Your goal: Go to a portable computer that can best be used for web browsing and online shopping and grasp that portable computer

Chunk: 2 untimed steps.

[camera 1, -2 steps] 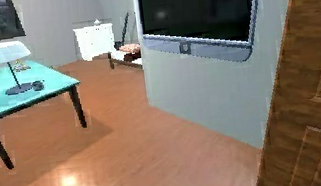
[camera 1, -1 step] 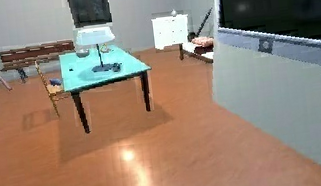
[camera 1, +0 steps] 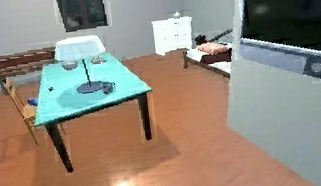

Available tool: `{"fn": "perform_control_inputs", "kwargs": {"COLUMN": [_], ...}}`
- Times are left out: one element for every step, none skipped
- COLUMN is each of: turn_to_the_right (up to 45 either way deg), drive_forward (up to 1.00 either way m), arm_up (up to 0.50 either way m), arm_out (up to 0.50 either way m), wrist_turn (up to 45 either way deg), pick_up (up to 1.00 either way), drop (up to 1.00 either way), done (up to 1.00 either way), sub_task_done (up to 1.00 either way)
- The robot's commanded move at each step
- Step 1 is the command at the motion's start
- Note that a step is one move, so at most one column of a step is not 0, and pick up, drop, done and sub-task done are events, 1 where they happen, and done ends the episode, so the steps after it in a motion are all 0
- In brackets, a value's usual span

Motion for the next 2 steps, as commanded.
{"fn": "perform_control_inputs", "kwargs": {"turn_to_the_right": [-18.0, 0.0], "drive_forward": [0.0, 0.05], "arm_up": [0.0, 0.0], "arm_out": [0.0, 0.0], "wrist_turn": [0.0, 0.0], "pick_up": [0.0, 0.0], "drop": [0.0, 0.0], "done": [0.0, 0.0], "sub_task_done": [0.0, 0.0]}}
